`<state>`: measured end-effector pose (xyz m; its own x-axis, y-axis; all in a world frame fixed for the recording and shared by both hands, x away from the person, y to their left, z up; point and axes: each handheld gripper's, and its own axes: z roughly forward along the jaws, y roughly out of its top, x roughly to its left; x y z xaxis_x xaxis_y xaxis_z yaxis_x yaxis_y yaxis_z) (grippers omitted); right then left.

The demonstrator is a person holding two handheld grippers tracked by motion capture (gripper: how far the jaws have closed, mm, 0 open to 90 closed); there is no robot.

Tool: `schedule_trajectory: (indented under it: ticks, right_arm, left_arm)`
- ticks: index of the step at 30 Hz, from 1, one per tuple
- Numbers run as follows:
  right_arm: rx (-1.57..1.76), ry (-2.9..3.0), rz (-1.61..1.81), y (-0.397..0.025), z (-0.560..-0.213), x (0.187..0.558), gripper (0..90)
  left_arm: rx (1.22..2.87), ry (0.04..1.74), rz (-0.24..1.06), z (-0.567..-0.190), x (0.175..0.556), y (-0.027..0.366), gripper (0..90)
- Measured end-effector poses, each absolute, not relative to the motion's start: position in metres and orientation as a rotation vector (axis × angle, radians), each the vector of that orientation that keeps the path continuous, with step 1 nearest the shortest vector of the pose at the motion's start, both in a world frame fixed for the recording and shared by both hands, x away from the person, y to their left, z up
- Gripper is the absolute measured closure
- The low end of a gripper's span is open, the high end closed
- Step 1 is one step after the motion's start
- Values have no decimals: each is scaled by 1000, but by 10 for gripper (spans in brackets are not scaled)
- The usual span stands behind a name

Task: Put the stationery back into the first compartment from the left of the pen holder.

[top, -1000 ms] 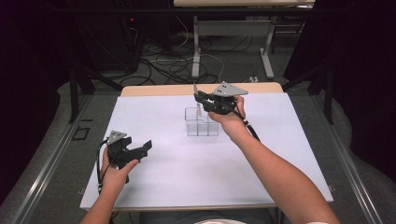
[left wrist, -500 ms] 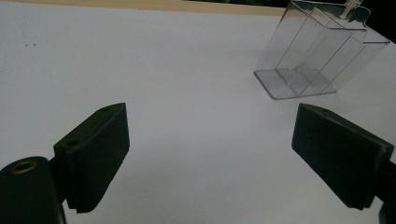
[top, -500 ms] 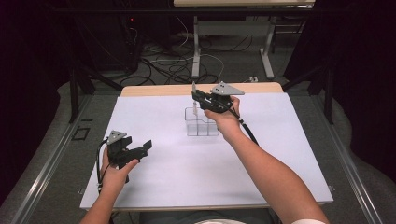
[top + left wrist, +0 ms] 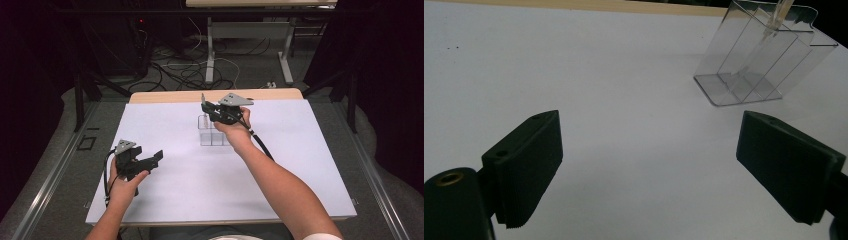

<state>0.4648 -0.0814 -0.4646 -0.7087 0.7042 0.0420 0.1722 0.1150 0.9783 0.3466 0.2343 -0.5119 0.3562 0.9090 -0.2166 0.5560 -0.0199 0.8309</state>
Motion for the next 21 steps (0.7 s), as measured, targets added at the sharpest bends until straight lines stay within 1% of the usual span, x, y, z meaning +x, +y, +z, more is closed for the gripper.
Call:
schedule_trajectory:
  ticks: [7,15,20,21]
  right_arm:
    - [864,2001,1596,-80,-475,465,794]
    - [877,2030,1587,-81,-478,465,791]
    - [916,2041,1630,-83,-478,462,670]
    - [911,2054,1631,-84,-477,461,659]
  left_arm:
    - [1701,1316,479,-512,347,234,115]
    - [1702,1316,478,-512,347,234,116]
    - [1700,1317,480,-512,347,234,116]
    - [1700,1318,480,-512,347,235,116]
